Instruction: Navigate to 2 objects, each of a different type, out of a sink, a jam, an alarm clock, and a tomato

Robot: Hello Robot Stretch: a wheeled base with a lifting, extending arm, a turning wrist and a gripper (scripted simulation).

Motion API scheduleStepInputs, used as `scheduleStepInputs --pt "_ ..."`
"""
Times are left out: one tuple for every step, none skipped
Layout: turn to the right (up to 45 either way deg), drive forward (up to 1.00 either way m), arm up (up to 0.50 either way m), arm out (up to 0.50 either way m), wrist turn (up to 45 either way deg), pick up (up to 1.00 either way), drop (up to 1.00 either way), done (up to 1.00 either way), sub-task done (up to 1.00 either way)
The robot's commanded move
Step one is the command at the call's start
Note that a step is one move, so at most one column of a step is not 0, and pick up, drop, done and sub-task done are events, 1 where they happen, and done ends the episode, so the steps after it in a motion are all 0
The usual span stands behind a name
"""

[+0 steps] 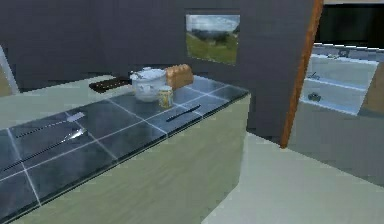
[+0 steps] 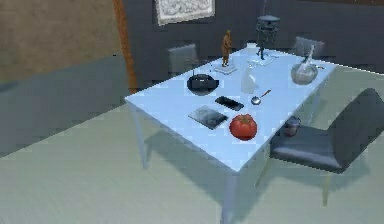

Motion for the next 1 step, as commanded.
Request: scheduleStepInputs --pt "0.0 0.0 0.0 0.0 0.0 0.0 0.0 1.0 0.0"
